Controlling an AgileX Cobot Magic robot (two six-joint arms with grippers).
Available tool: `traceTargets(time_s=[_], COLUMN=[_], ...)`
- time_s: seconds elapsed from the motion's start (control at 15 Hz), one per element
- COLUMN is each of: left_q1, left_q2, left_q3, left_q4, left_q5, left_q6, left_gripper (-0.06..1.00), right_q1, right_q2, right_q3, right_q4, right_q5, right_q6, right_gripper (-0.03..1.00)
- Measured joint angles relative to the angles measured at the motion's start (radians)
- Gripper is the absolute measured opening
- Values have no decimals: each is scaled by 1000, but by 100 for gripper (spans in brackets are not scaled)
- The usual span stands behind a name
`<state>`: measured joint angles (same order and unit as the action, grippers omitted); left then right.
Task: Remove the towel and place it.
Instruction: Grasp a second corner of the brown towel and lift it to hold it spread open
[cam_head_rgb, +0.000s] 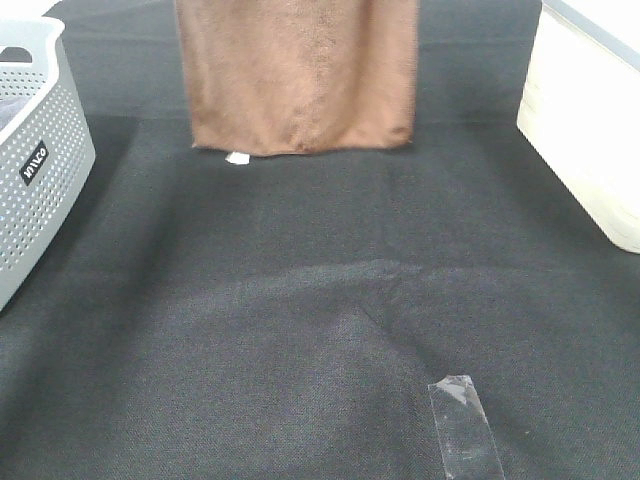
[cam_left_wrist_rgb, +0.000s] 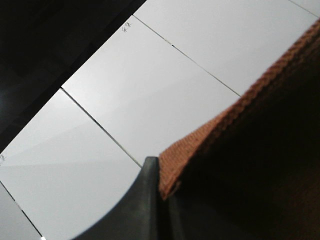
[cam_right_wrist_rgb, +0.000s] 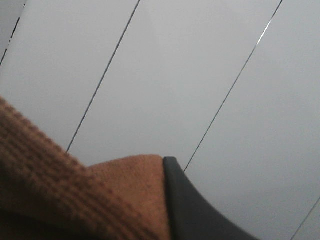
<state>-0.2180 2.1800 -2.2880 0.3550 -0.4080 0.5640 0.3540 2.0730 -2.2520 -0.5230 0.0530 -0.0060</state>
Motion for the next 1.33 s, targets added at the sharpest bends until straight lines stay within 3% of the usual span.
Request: traceTargets(time_s=[0.47,0.6,0.73,0.93,1.07,1.33], left_q1=[7,3,-25,-68,-70,-70], left_q2=[0,0,0,-16,-47,-90], left_q3=[0,-1,-1,-1,-1,-2], left_q4=[106,112,77,-70,-218,-420], left_q5=[96,333,602,1034,1291,1590], left_q6=[-115,-248,-281,-243,-241,-258], left_gripper=[0,0,0,0,0,0], right_q1=[0,0,1,1,1,1], right_q2=[0,0,0,-7,-31,-93], right_q3=[0,0,0,0,0,-3], right_q4=[11,113,219,418,508,575], right_q5=[103,193,334,616,797,1112], right_q6=[0,-1,-7,-89,-140,-185], right_gripper=[0,0,0,0,0,0])
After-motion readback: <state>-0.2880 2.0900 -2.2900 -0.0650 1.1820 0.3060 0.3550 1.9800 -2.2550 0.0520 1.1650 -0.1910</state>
